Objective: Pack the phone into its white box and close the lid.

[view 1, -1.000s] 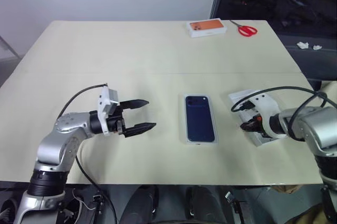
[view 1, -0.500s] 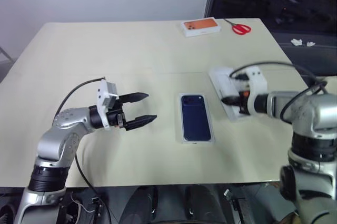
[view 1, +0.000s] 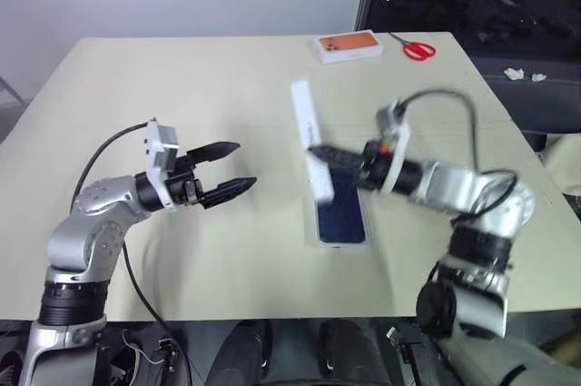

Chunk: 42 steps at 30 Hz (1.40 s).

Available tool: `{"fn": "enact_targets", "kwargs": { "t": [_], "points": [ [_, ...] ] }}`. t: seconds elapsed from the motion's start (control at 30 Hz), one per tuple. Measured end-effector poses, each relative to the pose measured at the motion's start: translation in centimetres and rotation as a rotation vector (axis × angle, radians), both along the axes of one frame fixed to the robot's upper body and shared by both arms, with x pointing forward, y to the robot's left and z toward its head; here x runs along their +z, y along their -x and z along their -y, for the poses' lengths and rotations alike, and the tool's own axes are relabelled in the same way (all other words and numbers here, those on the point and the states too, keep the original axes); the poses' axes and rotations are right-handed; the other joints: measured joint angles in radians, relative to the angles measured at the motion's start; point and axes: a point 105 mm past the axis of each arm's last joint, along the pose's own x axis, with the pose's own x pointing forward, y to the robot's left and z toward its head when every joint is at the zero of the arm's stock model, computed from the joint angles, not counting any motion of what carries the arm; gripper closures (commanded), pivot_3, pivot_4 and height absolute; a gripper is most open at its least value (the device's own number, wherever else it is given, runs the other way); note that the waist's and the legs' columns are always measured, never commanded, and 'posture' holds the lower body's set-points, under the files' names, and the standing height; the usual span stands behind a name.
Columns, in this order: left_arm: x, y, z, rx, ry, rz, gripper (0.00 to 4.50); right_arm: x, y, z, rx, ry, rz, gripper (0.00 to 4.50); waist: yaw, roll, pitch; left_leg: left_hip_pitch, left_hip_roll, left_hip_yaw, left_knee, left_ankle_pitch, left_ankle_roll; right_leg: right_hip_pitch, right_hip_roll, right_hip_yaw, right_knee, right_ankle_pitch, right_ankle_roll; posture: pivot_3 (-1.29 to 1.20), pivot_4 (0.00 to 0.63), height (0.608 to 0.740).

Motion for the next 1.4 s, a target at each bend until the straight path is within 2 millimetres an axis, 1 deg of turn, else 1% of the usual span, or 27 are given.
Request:
{"fn": "enact_targets", "kwargs": {
  "t": [0.03,0.17,0.2,0.3,0.4,0.43,0.57,0.67,0.77,0.83,0.87,0.93,0.97,1.0,1.03,1.1,1.17,1.2,1.27,1.3,1.33,1.4],
  "points": [
    [0.0,0.0,-0.1,0.004,-0.002,0.000,0.00,-0.3,0.3,-0.5,0.003,-0.020,-0.039,4.45,-0.002,0.000,0.000,0.000,0.000,0.001,0.001,0.000,0.000,0.000,0.000,0.001,0.001,0.000,0.000,0.00,0.150,0.740],
    [-0.4,0.2,-0.1,0.010,-0.002,-0.013,0.00,0.8,0.5,-1.2,0.001,-0.047,-0.032,4.45,-0.004,0.000,0.000,0.001,0.001,0.001,0.000,0.000,0.000,0.000,0.002,0.001,0.001,0.000,0.000,0.00,0.150,0.740],
    [-0.5,0.3,-0.1,0.012,0.000,-0.018,0.00,0.6,0.6,-1.5,0.002,-0.047,-0.043,4.45,-0.004,0.000,0.000,0.001,0.002,0.000,0.000,0.000,0.000,0.000,0.003,0.000,0.001,0.000,0.000,0.00,0.150,0.740],
    [-0.7,0.5,0.0,0.014,0.000,-0.028,0.00,-1.1,0.5,-1.9,-0.028,-0.011,-0.119,4.45,-0.003,0.000,0.000,0.001,0.002,0.001,0.000,0.000,0.000,0.000,0.002,0.001,0.001,0.000,0.000,0.00,0.150,0.740],
    [-1.2,0.8,0.2,0.019,0.008,-0.043,0.00,-1.9,0.3,-1.8,-0.059,-0.006,-0.157,3.58,-0.002,0.000,0.000,0.001,0.002,0.001,0.000,0.000,0.000,0.000,0.002,0.001,0.001,0.000,0.000,0.00,0.150,0.740],
    [-1.4,0.9,0.3,0.022,0.010,-0.051,0.00,-2.1,0.3,-1.8,-0.068,-0.006,-0.170,3.18,-0.001,0.000,0.000,0.001,0.002,0.001,0.000,0.000,0.000,0.000,0.002,0.001,0.001,0.000,0.000,0.00,0.150,0.740],
    [-2.1,1.1,0.9,0.005,0.001,-0.069,0.00,-3.1,0.3,-1.4,-0.101,-0.003,-0.213,3.18,0.000,0.000,0.000,0.001,0.001,0.001,0.000,0.000,0.000,0.000,0.002,0.001,0.001,0.000,0.000,0.00,0.150,0.740],
    [-3.6,1.5,1.5,-0.012,-0.010,-0.114,0.00,-3.1,-0.2,-0.6,-0.137,0.011,-0.213,3.18,0.000,0.000,0.000,0.001,0.002,0.001,0.000,0.000,0.000,0.000,0.002,0.001,0.001,0.000,0.000,0.00,0.150,0.740],
    [-5.0,1.3,2.4,-0.024,-0.003,-0.150,0.00,-2.5,-0.6,0.1,-0.155,0.044,-0.183,3.18,0.001,0.000,0.000,0.002,0.002,0.001,0.000,0.000,0.000,0.001,0.002,0.001,0.001,0.000,0.000,0.00,0.150,0.740],
    [-5.7,1.2,2.9,-0.023,0.000,-0.160,0.51,-2.2,-0.8,0.6,-0.159,0.070,-0.157,3.11,0.001,0.000,0.000,0.002,0.002,0.001,0.000,0.000,0.000,0.001,0.002,0.001,0.001,0.000,0.000,0.00,0.150,0.740],
    [-6.0,1.0,3.2,-0.018,0.011,-0.164,0.54,-2.1,-0.9,0.9,-0.157,0.094,-0.139,3.11,0.002,0.000,0.000,0.001,0.001,0.001,0.000,0.000,0.001,0.001,0.002,0.001,0.001,0.000,0.000,0.00,0.150,0.740],
    [-6.6,0.7,4.1,-0.020,0.040,-0.185,1.04,-1.1,-1.1,1.8,-0.148,0.137,-0.074,3.11,0.005,0.000,0.000,0.001,0.001,0.001,0.001,0.000,0.001,0.001,0.002,0.000,0.000,0.000,0.000,0.00,0.150,0.740],
    [-6.8,0.6,4.7,-0.026,0.050,-0.194,1.38,-0.5,-1.1,2.4,-0.138,0.188,-0.014,3.11,0.006,0.000,0.000,0.001,0.001,0.001,0.001,-0.001,0.001,0.002,0.002,0.000,0.000,0.000,0.000,0.00,0.150,0.740],
    [-7.0,0.6,5.2,-0.033,0.055,-0.198,1.53,0.0,-1.0,3.0,-0.128,0.246,0.045,3.11,0.006,0.000,0.000,0.001,0.001,0.001,0.001,-0.001,0.002,0.002,0.002,-0.001,-0.001,0.000,0.000,0.00,0.150,0.740],
    [-7.0,0.5,5.6,-0.038,0.063,-0.199,1.84,0.4,-0.8,3.6,-0.115,0.294,0.096,3.11,0.006,0.000,0.000,0.001,0.002,0.001,0.001,-0.001,0.002,0.002,0.002,-0.001,-0.002,0.000,0.000,0.00,0.150,0.740],
    [-6.7,0.1,6.1,-0.044,0.075,-0.184,2.16,0.5,-0.7,4.6,-0.098,0.353,0.150,3.11,0.006,0.000,0.000,0.000,0.002,0.001,0.001,-0.001,0.002,0.002,0.002,-0.001,-0.002,0.000,0.000,0.00,0.150,0.740],
    [-6.3,-0.1,7.1,-0.065,0.089,-0.167,2.77,0.1,-1.1,6.4,-0.115,0.460,0.213,3.11,0.007,0.000,0.000,0.000,0.001,0.001,0.002,-0.001,0.002,0.003,0.002,-0.001,-0.002,0.000,0.000,0.00,0.150,0.740],
    [-6.2,-0.1,7.6,-0.076,0.092,-0.164,3.23,0.1,-1.5,7.4,-0.132,0.531,0.268,3.11,0.008,0.000,0.000,0.000,0.001,0.001,0.002,-0.001,0.002,0.003,0.002,-0.001,-0.002,0.000,0.000,0.00,0.150,0.740],
    [-6.2,-0.2,8.3,-0.087,0.114,-0.165,4.07,0.1,-2.2,9.3,-0.155,0.699,0.436,3.11,0.007,0.000,0.000,0.000,0.001,0.001,0.002,-0.001,0.003,0.003,0.003,-0.002,-0.003,0.000,0.001,0.00,0.150,0.740],
    [-6.3,-0.4,8.4,-0.087,0.119,-0.172,4.49,0.1,-2.4,9.8,-0.148,0.753,0.515,3.11,0.007,0.000,0.000,0.000,0.001,0.001,0.002,-0.001,0.003,0.003,0.003,-0.003,-0.003,0.000,0.001,0.00,0.150,0.740],
    [-6.4,-0.5,8.7,-0.091,0.120,-0.180,4.49,-0.1,-2.4,9.9,-0.127,0.792,0.592,3.11,0.005,0.000,0.000,0.000,0.002,0.001,0.002,-0.001,0.003,0.003,0.003,-0.003,-0.003,0.000,0.001,0.00,0.150,0.740],
    [-6.4,-0.6,9.5,-0.110,0.121,-0.181,4.49,-1.1,-2.0,9.4,-0.058,0.825,0.682,3.11,0.003,0.000,0.001,0.000,0.002,0.001,0.002,-0.001,0.003,0.002,0.003,-0.002,-0.002,0.000,0.001,0.00,0.150,0.740]
  ]
}}
